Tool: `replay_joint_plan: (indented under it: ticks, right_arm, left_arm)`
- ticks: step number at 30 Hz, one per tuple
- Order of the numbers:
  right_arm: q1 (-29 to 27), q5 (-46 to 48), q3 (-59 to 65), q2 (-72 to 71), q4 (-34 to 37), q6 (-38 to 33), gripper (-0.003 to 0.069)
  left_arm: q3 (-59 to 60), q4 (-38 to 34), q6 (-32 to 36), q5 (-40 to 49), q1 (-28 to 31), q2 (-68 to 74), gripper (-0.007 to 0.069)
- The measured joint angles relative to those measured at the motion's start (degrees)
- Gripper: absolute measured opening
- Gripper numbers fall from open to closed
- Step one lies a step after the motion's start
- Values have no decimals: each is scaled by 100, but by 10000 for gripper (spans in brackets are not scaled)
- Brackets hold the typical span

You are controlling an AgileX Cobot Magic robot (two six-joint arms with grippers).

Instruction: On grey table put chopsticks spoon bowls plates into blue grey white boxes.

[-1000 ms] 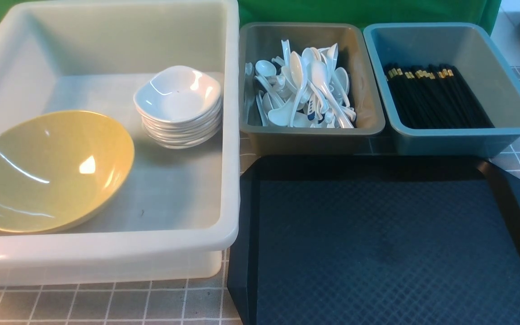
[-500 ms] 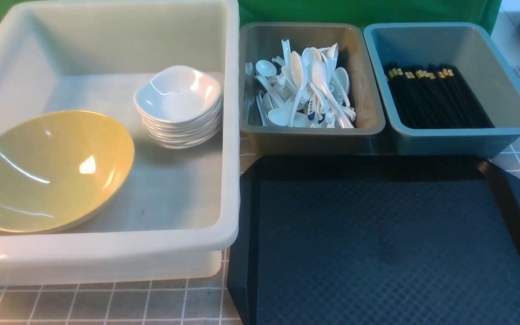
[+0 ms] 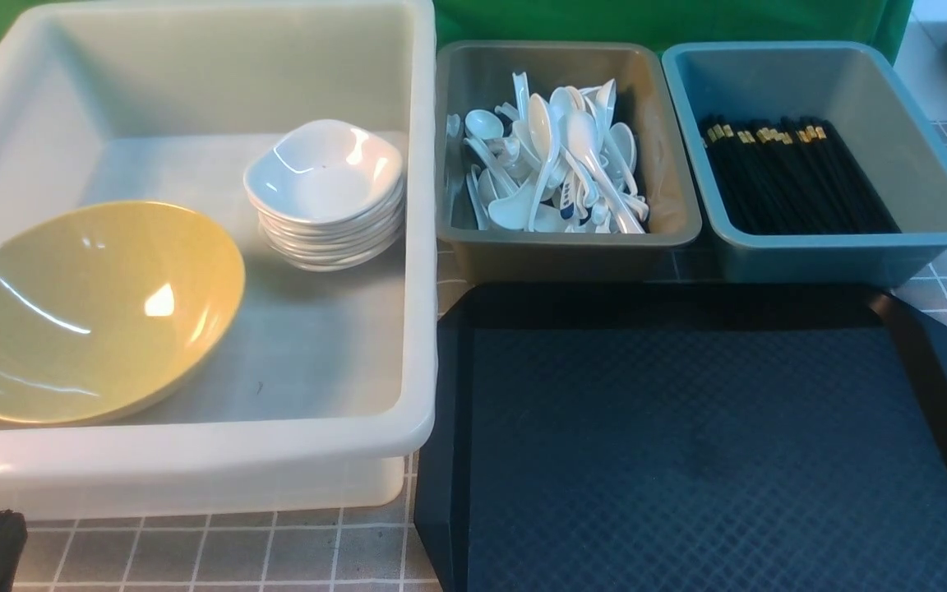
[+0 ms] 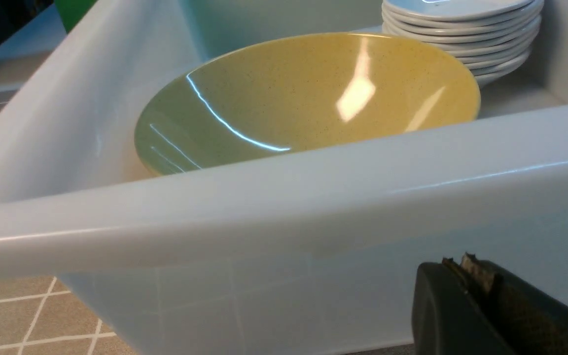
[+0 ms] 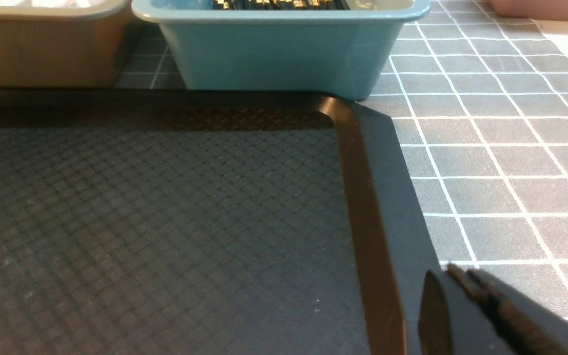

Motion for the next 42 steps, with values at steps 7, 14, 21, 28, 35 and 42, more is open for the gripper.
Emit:
replay_joint_plan:
  ticks: [7,14,21,28,35,42]
  right_arm:
    - [0,0,0,0,0,0,25]
    - [0,0,0,0,0,0,34]
    - [0,0,0,0,0,0,41]
    - [0,0,0,0,0,0,49]
    - [0,0,0,0,0,0,55]
    - [0,0,0,0,0,0,61]
  left_arm:
    - [0,-13,0,0,0,0,-11]
    - [0,-13,0,0,0,0,-11]
    - [0,-13,0,0,0,0,-11]
    - [0,-13,0,1,0,0,-11]
    - [0,-13,18,1,0,0,-11]
    - [0,-13,18,1,0,0,-11]
